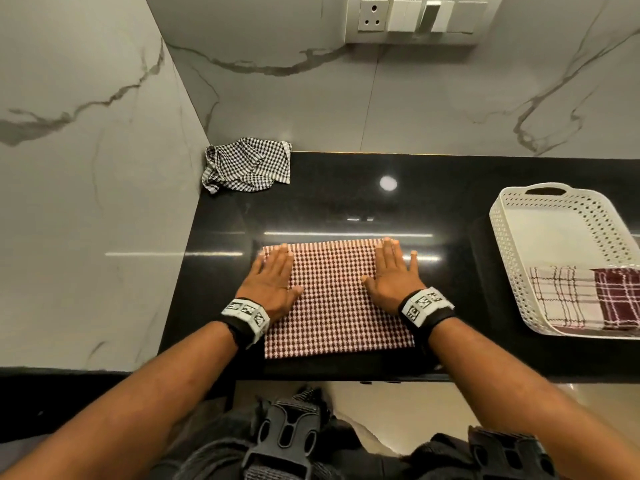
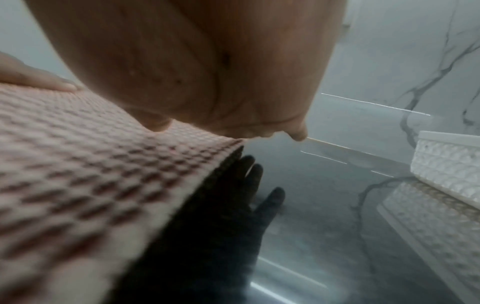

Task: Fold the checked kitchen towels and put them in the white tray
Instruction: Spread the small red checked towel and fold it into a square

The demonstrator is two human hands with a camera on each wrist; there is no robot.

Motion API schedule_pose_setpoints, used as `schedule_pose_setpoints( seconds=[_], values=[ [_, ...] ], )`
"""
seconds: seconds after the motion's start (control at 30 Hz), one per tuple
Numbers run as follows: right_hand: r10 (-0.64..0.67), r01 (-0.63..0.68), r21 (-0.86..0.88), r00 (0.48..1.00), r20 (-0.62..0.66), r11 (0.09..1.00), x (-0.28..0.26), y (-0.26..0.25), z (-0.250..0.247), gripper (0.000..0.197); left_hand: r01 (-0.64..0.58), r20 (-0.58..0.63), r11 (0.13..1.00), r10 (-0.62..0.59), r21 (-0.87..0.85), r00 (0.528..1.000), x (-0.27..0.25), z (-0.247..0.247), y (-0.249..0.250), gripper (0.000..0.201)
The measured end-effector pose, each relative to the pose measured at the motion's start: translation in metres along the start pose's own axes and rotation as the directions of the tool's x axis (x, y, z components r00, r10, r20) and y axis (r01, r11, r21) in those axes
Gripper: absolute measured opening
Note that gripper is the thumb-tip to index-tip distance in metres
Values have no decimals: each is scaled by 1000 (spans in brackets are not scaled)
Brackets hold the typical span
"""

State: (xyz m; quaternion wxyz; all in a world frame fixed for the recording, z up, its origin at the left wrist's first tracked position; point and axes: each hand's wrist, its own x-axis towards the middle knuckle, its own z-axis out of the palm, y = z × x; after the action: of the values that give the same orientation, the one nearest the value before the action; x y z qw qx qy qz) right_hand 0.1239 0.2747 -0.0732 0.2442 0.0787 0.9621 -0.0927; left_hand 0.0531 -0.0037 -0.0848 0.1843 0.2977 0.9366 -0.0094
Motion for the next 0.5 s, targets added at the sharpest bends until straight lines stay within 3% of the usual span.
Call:
schedule_pose_setpoints(
  seconds=[0.1, 0.17, 0.27, 0.37, 0.5],
  values=[
    [-174, 173, 23, 984, 41, 985, -12, -49, 15, 71, -147, -41, 989, 148, 33, 988, 6, 2, 45, 73],
    [-187, 188, 9, 977, 102, 982, -16, -58, 30, 71, -161, 22, 986, 160, 45, 987, 2, 16, 60, 73],
    [-107, 107, 9, 991, 79, 994, -19, -25, 40, 76, -70, 9, 997, 70, 36, 998, -21, 35, 43, 83],
    [21, -22, 23, 996, 81, 999, -26, 14, 37, 82, 24, -1, 999, -24, -34, 1000, -41, 39, 14, 82],
    [90, -90, 6, 996, 29, 996, -35, 10, 31, 82, 62, 19, 997, -61, -39, 998, -48, 34, 8, 80]
  ],
)
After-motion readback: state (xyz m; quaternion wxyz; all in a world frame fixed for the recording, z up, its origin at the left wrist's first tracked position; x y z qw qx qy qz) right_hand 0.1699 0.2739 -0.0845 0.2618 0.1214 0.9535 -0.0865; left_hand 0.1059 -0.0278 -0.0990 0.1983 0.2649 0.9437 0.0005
